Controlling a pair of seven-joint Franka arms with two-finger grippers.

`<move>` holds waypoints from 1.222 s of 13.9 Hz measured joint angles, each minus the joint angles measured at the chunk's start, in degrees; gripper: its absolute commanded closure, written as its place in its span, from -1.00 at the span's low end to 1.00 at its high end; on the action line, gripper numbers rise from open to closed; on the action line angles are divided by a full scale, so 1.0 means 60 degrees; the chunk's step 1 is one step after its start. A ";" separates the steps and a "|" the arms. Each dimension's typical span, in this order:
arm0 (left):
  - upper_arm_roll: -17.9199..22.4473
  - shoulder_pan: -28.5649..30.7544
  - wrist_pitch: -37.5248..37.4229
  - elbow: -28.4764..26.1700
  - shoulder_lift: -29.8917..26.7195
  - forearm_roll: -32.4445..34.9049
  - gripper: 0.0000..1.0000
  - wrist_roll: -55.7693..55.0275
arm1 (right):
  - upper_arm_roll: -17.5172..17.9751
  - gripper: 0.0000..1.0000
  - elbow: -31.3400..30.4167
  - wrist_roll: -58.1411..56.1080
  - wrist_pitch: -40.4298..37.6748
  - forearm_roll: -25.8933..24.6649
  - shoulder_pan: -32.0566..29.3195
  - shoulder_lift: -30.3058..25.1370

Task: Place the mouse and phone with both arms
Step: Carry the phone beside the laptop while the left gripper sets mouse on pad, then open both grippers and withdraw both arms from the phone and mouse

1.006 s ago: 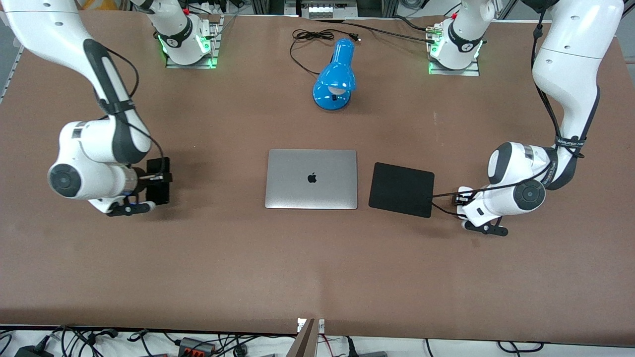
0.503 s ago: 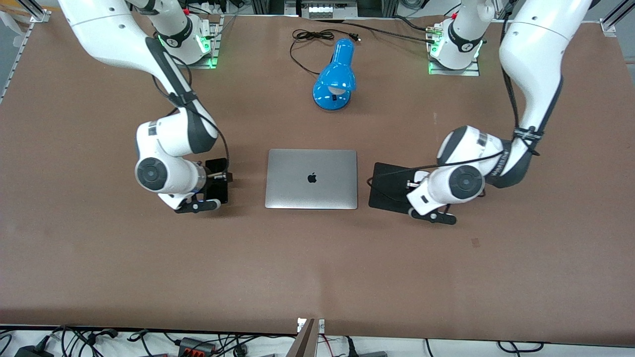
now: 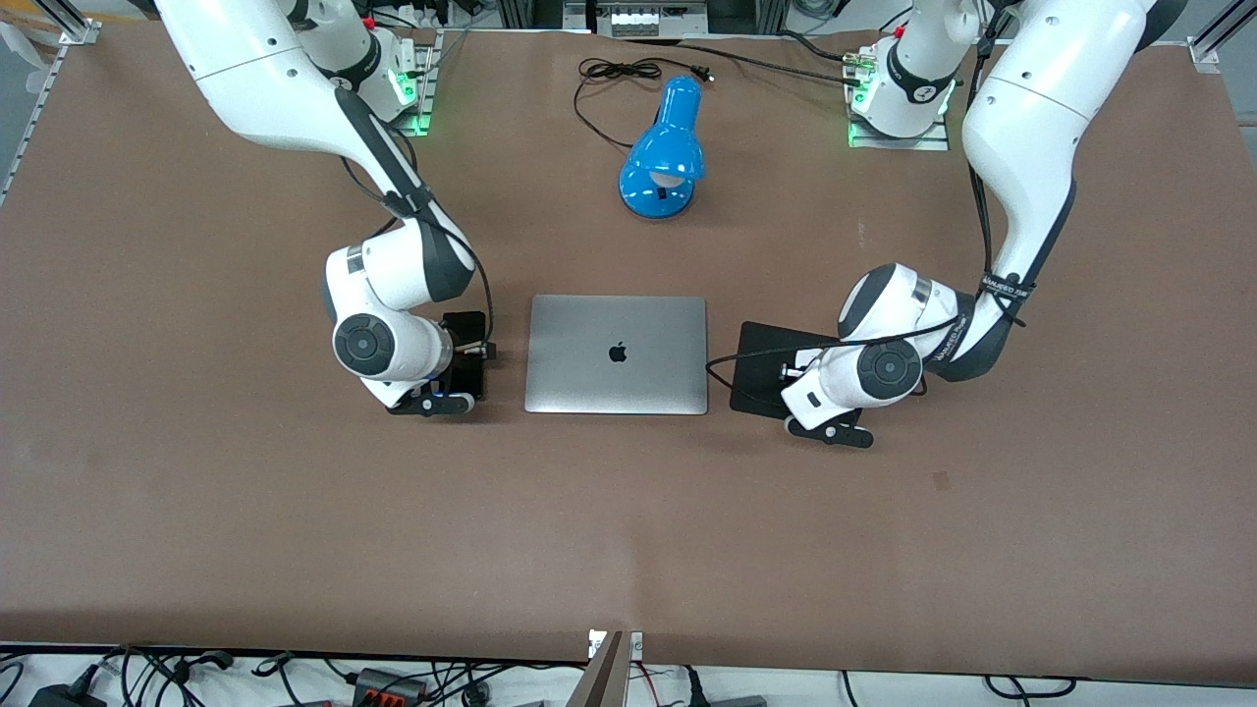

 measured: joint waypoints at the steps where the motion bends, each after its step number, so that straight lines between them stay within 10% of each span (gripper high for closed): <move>1: 0.0000 0.0000 0.0015 0.0001 0.0006 0.0000 -1.00 -0.0004 | 0.0000 0.51 0.0053 0.0023 0.0002 0.0001 0.0074 0.0048; 10: 0.0006 0.0402 -0.3379 0.0997 -0.1301 0.0003 -1.00 0.0044 | 0.0000 0.50 0.0428 0.0066 0.0124 0.0012 0.0314 0.0580; 12: 0.0005 0.0904 -0.3895 0.1069 -0.1834 0.0003 -1.00 0.0459 | -0.0001 -0.10 0.0482 0.0083 0.0124 0.0015 0.0348 0.0598; 13: 0.0010 0.1188 -0.3948 0.1069 -0.2005 0.0003 -1.00 0.0729 | -0.0001 -0.99 0.0495 0.0122 0.0124 0.0017 0.0355 0.0615; 17: 0.0040 0.2530 -0.3968 0.1040 -0.2049 0.0003 -1.00 0.2216 | -0.0022 -1.00 0.0639 0.0453 0.0117 0.0019 0.0353 0.0621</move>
